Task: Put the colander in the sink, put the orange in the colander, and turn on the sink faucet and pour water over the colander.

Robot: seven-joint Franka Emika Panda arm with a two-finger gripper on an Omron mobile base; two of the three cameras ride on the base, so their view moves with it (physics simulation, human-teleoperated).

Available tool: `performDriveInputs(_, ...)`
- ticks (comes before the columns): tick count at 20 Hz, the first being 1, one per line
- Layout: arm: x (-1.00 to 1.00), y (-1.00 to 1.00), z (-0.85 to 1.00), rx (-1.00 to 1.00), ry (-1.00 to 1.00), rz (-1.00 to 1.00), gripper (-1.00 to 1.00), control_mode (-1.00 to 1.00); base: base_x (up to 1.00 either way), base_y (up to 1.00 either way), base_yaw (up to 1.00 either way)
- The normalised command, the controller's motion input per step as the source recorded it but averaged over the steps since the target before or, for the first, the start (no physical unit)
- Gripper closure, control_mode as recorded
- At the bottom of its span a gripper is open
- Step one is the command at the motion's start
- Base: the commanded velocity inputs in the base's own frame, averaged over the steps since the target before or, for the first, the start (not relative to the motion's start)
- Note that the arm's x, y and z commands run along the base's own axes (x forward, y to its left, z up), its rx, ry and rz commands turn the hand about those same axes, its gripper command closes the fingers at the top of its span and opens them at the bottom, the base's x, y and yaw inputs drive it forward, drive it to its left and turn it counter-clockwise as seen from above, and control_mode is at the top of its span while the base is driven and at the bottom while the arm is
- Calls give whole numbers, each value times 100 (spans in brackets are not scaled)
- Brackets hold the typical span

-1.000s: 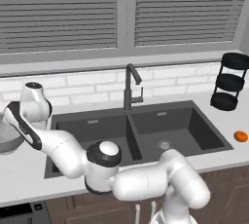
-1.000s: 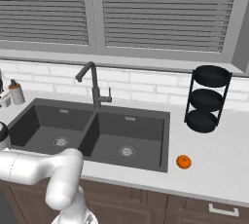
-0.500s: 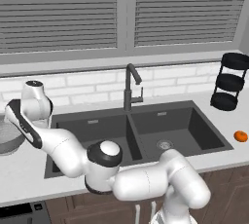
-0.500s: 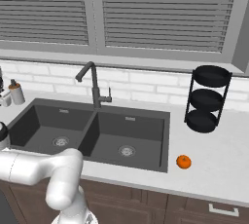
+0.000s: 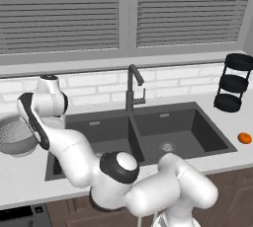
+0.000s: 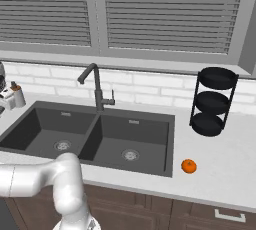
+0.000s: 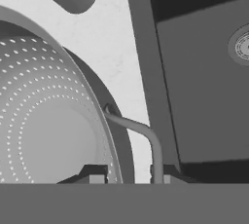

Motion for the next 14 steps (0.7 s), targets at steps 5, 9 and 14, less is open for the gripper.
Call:
performDriveInputs(5,-86,-98,12,4,-3,-18,100,-100,0,0,0)
performDriveInputs(9,-92,-100,2,3,-1,-26,100,-100,0,0,0)
performDriveInputs(14,-65,-89,1,1,0,-47,100,-100,0,0,0)
